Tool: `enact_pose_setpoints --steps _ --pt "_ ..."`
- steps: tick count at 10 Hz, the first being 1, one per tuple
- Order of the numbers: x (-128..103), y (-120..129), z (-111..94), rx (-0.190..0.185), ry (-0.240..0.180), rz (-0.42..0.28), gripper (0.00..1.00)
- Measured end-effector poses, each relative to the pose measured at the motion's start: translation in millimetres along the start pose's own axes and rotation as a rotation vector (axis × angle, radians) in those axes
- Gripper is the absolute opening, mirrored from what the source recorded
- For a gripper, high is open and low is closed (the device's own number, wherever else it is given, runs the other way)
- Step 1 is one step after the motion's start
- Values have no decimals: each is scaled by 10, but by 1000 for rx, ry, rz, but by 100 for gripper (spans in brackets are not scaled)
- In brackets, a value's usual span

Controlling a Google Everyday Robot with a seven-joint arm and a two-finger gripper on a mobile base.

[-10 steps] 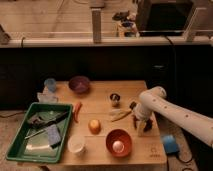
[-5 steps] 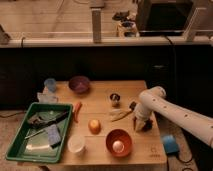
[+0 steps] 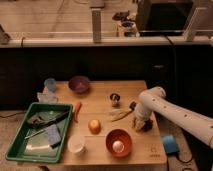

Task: Place grapes in red bowl

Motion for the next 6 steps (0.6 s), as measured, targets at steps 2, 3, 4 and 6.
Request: enact_pose_setpoints --steps 2,3,4,6 --pt "9 -10 0 1 -3 4 1" --pt "13 -11 -4 1 -3 5 1" --pt "20 -10 -18 2 -2 5 0" --pt "42 -4 -54 6 -1 8 0"
